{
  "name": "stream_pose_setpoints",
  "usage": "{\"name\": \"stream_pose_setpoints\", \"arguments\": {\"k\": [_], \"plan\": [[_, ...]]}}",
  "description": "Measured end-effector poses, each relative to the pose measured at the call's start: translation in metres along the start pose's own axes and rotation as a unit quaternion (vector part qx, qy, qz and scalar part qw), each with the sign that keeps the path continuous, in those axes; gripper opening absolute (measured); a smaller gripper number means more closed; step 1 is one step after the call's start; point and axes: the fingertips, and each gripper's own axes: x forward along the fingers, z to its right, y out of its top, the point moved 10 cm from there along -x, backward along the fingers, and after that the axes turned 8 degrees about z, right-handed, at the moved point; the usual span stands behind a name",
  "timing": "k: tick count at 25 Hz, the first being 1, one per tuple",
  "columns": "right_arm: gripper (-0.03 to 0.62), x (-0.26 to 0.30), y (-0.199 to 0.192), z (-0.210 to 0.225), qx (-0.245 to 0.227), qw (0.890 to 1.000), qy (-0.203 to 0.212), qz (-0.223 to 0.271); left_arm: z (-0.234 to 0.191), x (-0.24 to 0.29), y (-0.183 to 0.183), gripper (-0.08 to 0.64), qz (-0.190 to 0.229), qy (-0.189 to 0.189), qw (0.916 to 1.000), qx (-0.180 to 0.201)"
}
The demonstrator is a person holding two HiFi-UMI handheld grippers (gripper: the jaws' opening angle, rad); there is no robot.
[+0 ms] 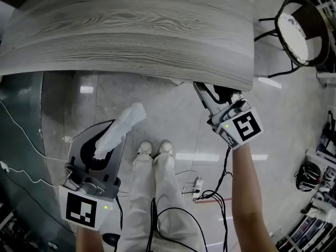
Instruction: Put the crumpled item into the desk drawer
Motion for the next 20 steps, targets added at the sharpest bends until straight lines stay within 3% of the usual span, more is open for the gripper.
{"name": "stream_pose_setpoints", "arguments": {"k": [20], "plan": [[0.118,-0.028,0.001,-0.035,-0.002,0.999,0.041,-0.027,0.008,0.002,0.004,0.054,0.004,-0.012,0.9999,0.008]]}}
